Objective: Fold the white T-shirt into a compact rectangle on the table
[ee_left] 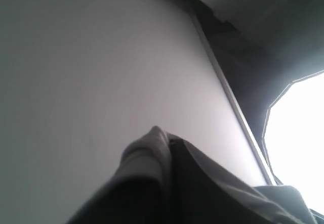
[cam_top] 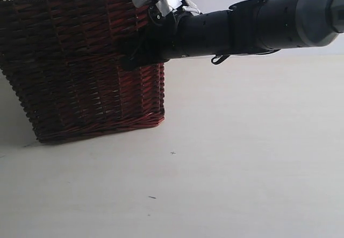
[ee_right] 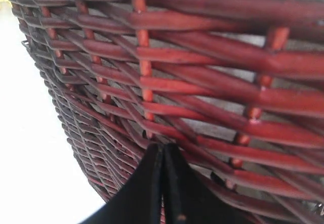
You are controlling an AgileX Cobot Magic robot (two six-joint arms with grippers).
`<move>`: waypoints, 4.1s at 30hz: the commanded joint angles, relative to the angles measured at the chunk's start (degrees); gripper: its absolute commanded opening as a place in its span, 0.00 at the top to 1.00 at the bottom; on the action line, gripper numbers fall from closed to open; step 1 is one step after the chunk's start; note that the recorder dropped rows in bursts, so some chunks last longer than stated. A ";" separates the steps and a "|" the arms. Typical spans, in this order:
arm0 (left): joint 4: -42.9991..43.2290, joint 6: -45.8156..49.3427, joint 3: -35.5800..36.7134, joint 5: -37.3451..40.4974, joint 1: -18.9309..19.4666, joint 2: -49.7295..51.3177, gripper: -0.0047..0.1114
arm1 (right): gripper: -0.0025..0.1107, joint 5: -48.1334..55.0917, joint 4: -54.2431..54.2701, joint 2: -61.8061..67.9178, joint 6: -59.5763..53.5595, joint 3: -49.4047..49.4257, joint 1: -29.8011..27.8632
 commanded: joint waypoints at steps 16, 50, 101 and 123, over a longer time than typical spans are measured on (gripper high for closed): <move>-0.88 -0.34 -1.23 -5.62 0.03 -6.75 0.96 | 0.92 -14.19 0.48 2.22 8.63 -10.05 0.09; 10.08 -0.34 -1.23 -30.36 0.03 8.50 0.96 | 0.86 -13.29 -32.63 -7.31 41.03 -12.14 0.09; 18.82 22.33 86.37 -2.89 -0.01 -5.65 0.96 | 0.86 -4.72 -48.52 -14.70 54.52 -12.14 0.09; 18.82 13.05 68.62 -10.57 1.74 -2.44 0.96 | 0.86 6.47 -53.25 -16.27 58.74 -12.14 0.09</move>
